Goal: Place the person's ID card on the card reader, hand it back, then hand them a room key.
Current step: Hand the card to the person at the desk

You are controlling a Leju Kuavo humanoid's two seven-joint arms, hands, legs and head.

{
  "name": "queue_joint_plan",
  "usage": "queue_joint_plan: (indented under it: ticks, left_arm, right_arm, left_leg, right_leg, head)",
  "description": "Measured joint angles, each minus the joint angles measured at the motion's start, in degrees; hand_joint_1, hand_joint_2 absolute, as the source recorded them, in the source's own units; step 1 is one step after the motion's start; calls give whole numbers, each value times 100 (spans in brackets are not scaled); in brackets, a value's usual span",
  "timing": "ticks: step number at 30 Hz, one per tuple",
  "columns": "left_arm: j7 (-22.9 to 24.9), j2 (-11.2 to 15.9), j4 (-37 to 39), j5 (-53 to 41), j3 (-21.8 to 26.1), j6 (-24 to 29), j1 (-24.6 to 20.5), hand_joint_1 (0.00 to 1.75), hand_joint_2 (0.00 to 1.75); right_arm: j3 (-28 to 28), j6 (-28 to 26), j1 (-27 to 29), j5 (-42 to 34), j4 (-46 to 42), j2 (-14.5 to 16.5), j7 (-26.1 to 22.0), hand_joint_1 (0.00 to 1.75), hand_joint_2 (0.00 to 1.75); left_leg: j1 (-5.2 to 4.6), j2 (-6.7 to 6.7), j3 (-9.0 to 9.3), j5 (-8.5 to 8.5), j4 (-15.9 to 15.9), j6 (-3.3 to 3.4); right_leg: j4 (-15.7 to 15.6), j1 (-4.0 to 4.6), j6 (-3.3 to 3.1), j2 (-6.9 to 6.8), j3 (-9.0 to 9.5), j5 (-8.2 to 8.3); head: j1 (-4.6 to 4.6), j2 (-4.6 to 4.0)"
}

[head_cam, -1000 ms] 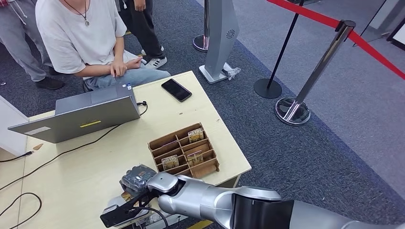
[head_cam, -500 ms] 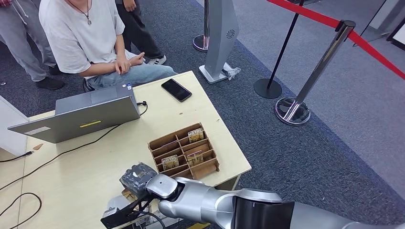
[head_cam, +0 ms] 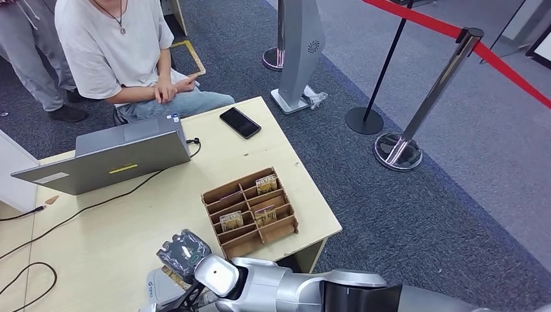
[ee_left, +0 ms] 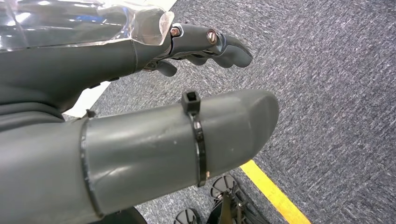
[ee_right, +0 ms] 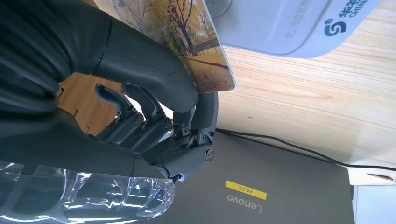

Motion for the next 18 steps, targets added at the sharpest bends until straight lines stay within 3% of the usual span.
queue_joint_plan:
  ticks: [13,18]
  left_arm:
    - [0,0,0,1,1,1,0,0,0]
    - [0,0,0,-2,3,3,1,0,0]
  right_arm:
    - [-150,7,20,93,-112,0,-102,175,175]
    - [-490,17,40,-231,-381,-8,-509,175,175]
  left_leg:
    - [0,0,0,0,0,0]
    - [0,0,0,0,0,0]
  right_leg:
    - [0,0,0,0,0,0]
    - [0,0,0,0,0,0]
  head:
    - [-1,0]
    - [-1,0]
